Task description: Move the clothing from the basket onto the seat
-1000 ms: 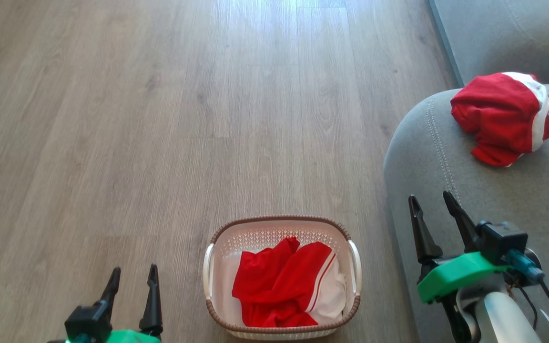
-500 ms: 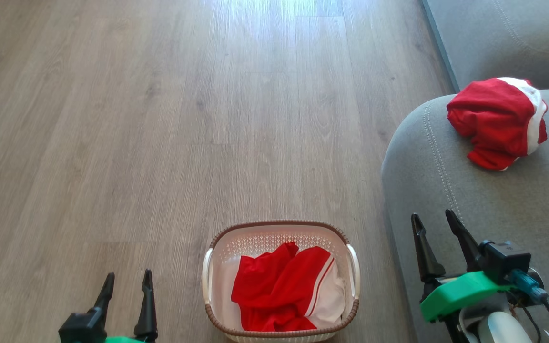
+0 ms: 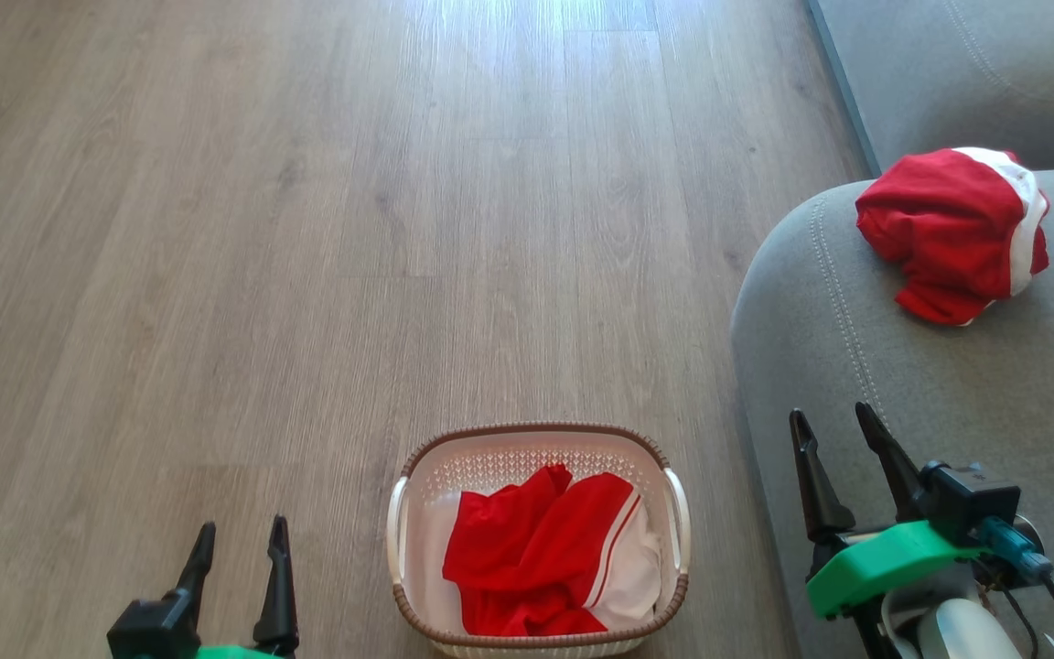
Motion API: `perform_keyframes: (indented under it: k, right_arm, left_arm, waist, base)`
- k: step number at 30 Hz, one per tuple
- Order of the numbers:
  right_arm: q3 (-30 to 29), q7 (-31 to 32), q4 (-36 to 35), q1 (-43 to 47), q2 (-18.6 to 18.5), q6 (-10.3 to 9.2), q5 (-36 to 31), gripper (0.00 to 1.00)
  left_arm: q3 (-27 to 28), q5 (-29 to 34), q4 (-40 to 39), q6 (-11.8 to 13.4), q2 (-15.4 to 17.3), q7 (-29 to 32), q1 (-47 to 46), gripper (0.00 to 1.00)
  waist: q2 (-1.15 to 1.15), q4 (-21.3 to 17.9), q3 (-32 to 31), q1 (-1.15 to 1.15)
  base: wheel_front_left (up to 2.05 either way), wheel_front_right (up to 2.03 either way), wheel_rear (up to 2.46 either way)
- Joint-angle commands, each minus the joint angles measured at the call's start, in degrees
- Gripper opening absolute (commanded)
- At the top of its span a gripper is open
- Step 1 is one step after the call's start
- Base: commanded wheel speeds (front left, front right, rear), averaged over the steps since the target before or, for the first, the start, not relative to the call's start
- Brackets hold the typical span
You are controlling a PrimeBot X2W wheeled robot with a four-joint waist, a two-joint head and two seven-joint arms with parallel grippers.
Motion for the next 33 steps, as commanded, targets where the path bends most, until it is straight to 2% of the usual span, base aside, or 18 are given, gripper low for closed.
perform_keyframes:
  k: [1,11,18,22,33]
  right_arm:
    - [0.98,-0.24,-1.96,-1.59,0.16,-0.02,0.22,1.0]
    - [0.34,-0.19,-2.35,-1.78,0.16,-0.02,-0.22,1.0]
    - [-3.04,-0.22,-3.94,-2.64,0.16,-0.02,-1.46,1.0]
    - [-5.28,-0.26,-5.61,-4.16,0.16,-0.02,-2.51,1.0]
    - [-7.08,-0.44,-11.32,-12.72,0.16,-0.02,-4.06,1.0]
  left_arm:
    - [2.27,0.62,-1.56,-0.2,1.35,-0.72,-1.44,1.0]
    - [2.02,0.82,-1.48,-0.37,1.2,-0.72,-1.85,1.0]
    - [-0.12,1.74,-1.01,-1.17,0.3,-0.02,-4.19,1.0]
    - [-2.19,2.7,0.5,-2.34,-0.97,0.56,-7.32,1.0]
    - [-9.72,6.52,13.86,-8.91,-7.31,2.7,-23.56,1.0]
  waist:
    - [0.0,-0.03,0.07,0.0]
    - [0.0,-0.25,1.02,0.0]
    - [0.0,-0.63,4.08,0.0]
    - [0.0,-1.22,7.56,0.0]
    - [0.0,-4.17,24.27,0.0]
  base:
    - [0.0,0.0,0.0]
    - [0.0,0.0,0.0]
    - [0.0,0.0,0.0]
    - [0.0,0.0,0.0]
    - [0.0,0.0,0.0]
